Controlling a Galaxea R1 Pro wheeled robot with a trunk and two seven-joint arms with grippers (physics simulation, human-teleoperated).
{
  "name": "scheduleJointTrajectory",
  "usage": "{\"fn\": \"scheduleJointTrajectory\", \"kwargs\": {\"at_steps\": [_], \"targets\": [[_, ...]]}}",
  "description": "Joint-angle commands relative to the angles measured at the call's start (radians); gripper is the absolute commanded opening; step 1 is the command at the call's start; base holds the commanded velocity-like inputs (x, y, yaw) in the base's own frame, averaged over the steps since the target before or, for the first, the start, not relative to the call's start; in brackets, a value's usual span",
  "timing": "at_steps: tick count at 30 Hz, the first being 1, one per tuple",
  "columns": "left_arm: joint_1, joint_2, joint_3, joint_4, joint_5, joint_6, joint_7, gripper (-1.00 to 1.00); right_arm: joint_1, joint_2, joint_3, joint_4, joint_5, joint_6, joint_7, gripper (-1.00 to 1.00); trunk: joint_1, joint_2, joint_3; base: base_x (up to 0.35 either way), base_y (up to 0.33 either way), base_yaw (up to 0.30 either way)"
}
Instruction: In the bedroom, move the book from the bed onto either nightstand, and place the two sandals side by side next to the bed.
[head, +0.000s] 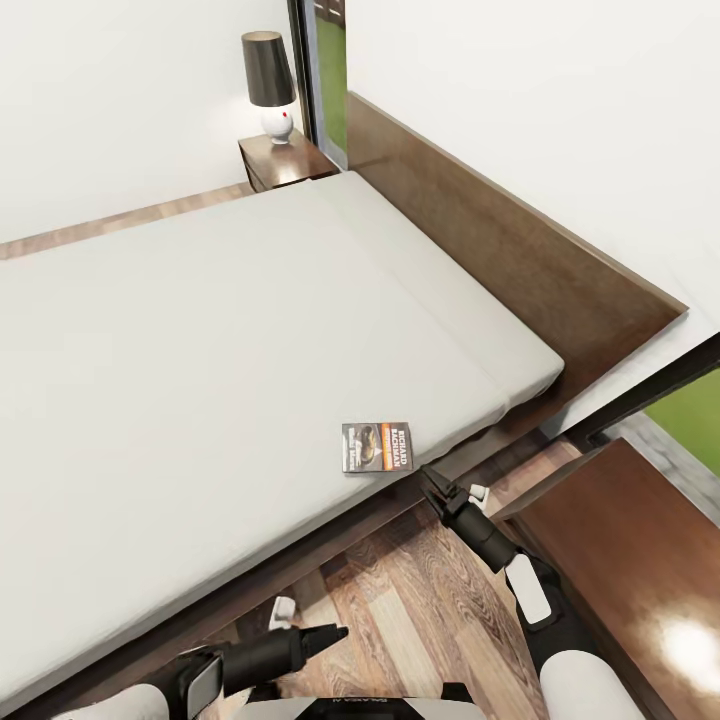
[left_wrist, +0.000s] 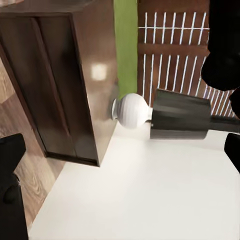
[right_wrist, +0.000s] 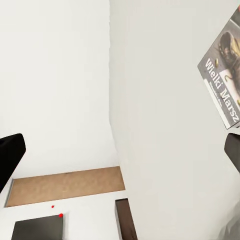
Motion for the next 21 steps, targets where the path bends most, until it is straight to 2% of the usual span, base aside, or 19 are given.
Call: {"fn": "scheduleJointTrajectory", "kwargs": {"at_steps": [1,3,5,9,14,21], "targets": [[-0.001,0.000,-0.011,-0.022,0.008,0.012,-0.003,1.00,-0.001,0.001,-0.004,0.000,-0.002,0.008,0.002,1.00,0.000,-0.001,-0.001,0.000,0.000,0.000],[-0.002,0.002,-0.011,-0.065,0.008,0.035,-0.004,1.00,-0.001,0.001,-0.004,0.000,-0.002,0.008,0.002,1.00,0.000,-0.001,-0.001,0.000,0.000,0.000],[-0.003,0.007,-0.012,-0.167,0.006,0.122,-0.004,1.00,-0.001,0.001,-0.004,0.000,-0.001,0.008,0.002,1.00,0.000,-0.001,-0.001,0.000,0.000,0.000],[-0.003,0.031,-0.017,-0.295,0.004,0.224,-0.003,1.00,-0.001,0.001,-0.004,0.000,-0.002,0.008,0.002,1.00,0.000,-0.001,-0.001,0.000,0.000,0.000],[-0.001,0.034,-0.021,-0.330,0.004,0.249,0.023,1.00,-0.001,0.001,-0.004,0.000,-0.001,0.008,0.002,1.00,0.000,-0.001,-0.001,0.000,0.000,0.000],[0.000,0.039,-0.019,-0.335,0.004,0.252,0.023,1.00,-0.001,0.001,-0.004,0.000,-0.001,0.008,0.002,1.00,0.000,-0.001,-0.001,0.001,0.000,0.000]]}}
